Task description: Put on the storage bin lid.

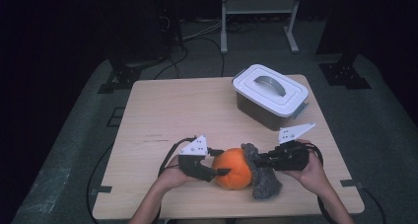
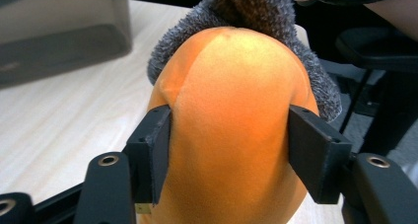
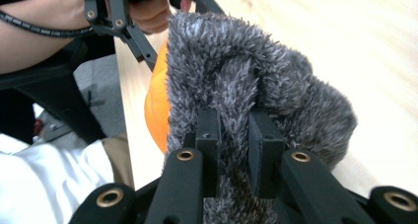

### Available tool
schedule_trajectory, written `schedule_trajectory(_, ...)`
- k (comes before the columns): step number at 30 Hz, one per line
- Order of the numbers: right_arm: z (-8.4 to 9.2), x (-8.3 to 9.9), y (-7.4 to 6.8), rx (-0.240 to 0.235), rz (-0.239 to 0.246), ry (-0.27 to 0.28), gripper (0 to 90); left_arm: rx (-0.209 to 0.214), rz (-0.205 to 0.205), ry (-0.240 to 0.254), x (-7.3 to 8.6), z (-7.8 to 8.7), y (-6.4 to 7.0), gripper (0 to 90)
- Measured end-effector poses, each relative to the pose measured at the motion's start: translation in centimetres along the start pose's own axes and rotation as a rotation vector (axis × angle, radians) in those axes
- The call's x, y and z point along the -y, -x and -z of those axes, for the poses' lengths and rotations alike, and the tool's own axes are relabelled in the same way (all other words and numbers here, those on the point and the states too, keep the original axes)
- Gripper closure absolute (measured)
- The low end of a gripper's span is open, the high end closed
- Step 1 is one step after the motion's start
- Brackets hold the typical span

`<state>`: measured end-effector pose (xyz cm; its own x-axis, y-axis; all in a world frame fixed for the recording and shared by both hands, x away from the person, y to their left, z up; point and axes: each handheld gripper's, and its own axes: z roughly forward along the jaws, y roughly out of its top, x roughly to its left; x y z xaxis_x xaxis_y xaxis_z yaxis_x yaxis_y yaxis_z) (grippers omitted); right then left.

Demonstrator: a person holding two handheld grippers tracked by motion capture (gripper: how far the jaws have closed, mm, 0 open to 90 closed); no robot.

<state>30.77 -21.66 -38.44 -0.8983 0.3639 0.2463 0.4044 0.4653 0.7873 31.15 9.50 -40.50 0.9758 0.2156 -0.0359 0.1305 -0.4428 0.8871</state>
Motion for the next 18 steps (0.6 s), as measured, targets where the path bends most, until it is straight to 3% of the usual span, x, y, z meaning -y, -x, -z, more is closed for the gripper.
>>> schedule_trajectory(2,0.4,-0.6,-0.5,0.02,0.017,0.035,77.0,-0.019,-0.013,0.0,-0.4,0.3,0.1,39.3)
schedule_trajectory(5,0.5,-1.3,-1.0,0.02,0.023,0.092,76.8,-0.081,-0.038,-0.018,-0.7,0.8,0.2,39.3)
schedule_trajectory(7,0.3,-1.5,-1.1,0.024,0.028,0.101,76.8,-0.1,-0.024,-0.02,-0.6,0.8,0.1,39.3)
schedule_trajectory(11,-1.0,-1.6,-1.1,0.034,0.018,0.098,76.6,-0.106,-0.014,-0.028,-0.7,0.2,0.3,38.0)
schedule_trajectory(13,-1.3,-1.4,-0.8,0.031,0.011,0.082,76.6,-0.091,-0.021,-0.044,-0.7,0.0,0.5,35.0)
schedule_trajectory(18,-1.2,-0.3,-0.1,0.018,-0.015,0.052,76.7,-0.045,-0.019,-0.032,-0.5,-0.2,0.2,24.8)
